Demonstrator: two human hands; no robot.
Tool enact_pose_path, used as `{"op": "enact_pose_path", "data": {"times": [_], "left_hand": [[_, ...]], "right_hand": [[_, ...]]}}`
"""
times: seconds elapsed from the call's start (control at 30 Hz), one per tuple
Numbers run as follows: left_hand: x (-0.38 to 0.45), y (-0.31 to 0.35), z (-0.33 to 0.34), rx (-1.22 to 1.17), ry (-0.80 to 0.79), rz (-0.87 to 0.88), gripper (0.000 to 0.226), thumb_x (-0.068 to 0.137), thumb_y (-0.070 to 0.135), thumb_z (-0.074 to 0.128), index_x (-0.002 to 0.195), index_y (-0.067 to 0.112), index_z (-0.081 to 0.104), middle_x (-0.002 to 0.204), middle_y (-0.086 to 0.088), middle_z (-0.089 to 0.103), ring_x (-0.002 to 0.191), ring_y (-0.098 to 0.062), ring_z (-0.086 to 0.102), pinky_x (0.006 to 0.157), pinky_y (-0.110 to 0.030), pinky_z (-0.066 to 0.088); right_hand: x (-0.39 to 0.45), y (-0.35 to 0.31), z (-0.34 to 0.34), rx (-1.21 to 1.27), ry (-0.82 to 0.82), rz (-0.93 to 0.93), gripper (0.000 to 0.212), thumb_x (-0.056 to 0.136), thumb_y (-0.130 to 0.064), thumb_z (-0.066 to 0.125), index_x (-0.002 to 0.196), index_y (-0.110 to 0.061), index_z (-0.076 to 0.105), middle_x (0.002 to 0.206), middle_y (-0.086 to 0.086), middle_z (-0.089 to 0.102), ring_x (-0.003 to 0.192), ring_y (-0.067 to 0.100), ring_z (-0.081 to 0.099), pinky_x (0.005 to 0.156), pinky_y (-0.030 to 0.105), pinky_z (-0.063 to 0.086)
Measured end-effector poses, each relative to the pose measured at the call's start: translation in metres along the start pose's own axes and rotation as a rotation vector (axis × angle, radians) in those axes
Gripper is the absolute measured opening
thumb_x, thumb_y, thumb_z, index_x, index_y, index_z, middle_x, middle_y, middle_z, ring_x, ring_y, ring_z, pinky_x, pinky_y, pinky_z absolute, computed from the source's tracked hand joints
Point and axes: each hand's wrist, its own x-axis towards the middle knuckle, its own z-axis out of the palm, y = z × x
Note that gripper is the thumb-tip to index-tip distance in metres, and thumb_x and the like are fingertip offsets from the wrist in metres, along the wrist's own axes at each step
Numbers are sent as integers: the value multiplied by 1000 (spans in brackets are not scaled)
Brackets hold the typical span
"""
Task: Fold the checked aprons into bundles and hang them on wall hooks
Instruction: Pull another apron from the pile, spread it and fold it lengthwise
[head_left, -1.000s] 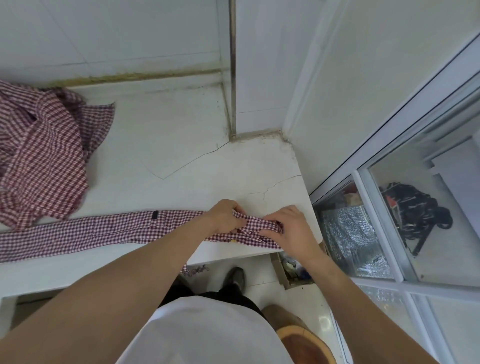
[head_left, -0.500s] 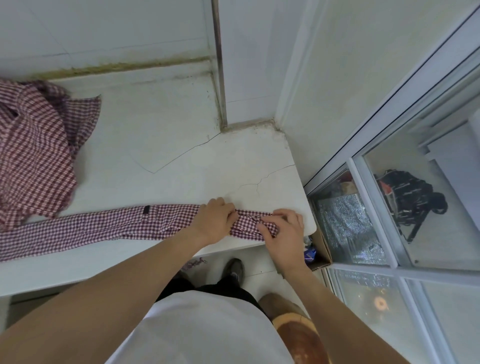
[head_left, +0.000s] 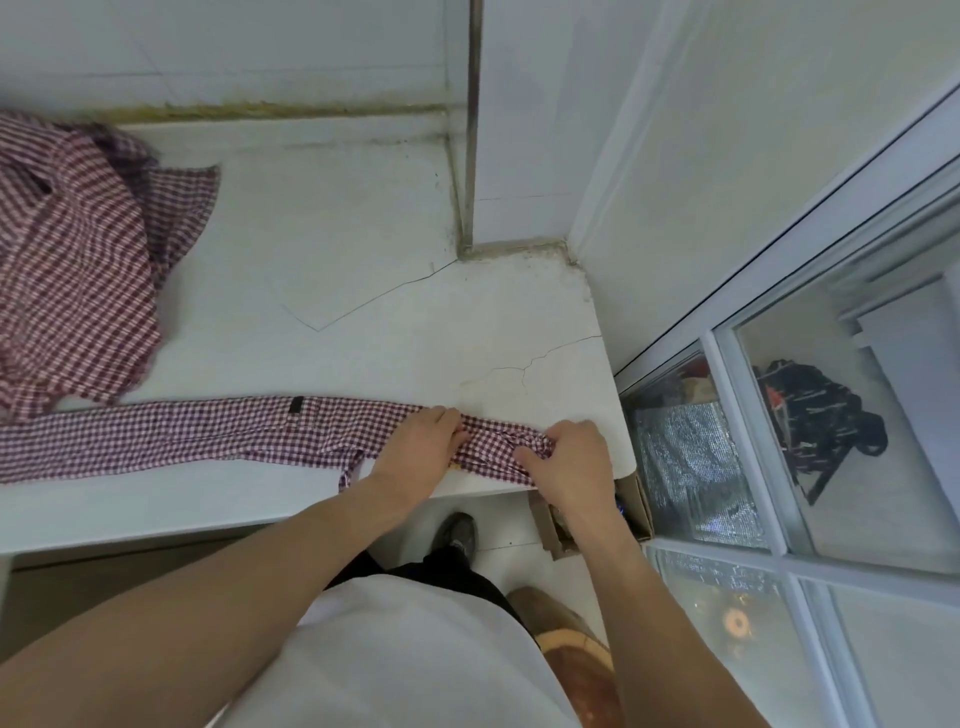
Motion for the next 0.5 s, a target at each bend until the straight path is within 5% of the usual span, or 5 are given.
{"op": "enact_pose_path", "data": {"times": [0.13, 0.27, 0.4, 0.5], "left_hand": [[-1, -5, -1, -68, -10, 63, 14, 92, 2, 60, 101, 2, 71, 95, -15, 64, 84, -28, 60, 80, -36, 50], [9, 7, -6, -284, -47, -86, 22, 92, 6, 65, 113, 7, 73, 109, -9, 58, 98, -20, 55, 92, -25, 43], [19, 24, -2, -300, 64, -173, 9, 85, 7, 73, 93, 4, 76, 89, -9, 53, 82, -23, 51, 70, -28, 40], [30, 30, -10, -329, -100, -329, 12, 89, 9, 64, 84, 0, 71, 81, -14, 68, 79, -21, 61, 64, -25, 38]], "right_hand": [[2, -12, -24, 131, 57, -48, 34, 83, -32, 75, 106, -10, 64, 97, -1, 59, 92, 18, 57, 83, 31, 48], [5, -34, -49, 464, 107, 65, 33, 77, -21, 82, 101, -16, 60, 86, -10, 58, 79, 4, 59, 66, 16, 46], [-2, -70, -46, 639, 87, 6, 34, 72, -21, 84, 94, -24, 59, 88, -5, 68, 79, 8, 67, 68, 28, 56], [-8, -85, -34, 627, 18, -7, 37, 72, -24, 83, 101, -22, 60, 89, -7, 68, 80, 8, 68, 71, 31, 59]]}}
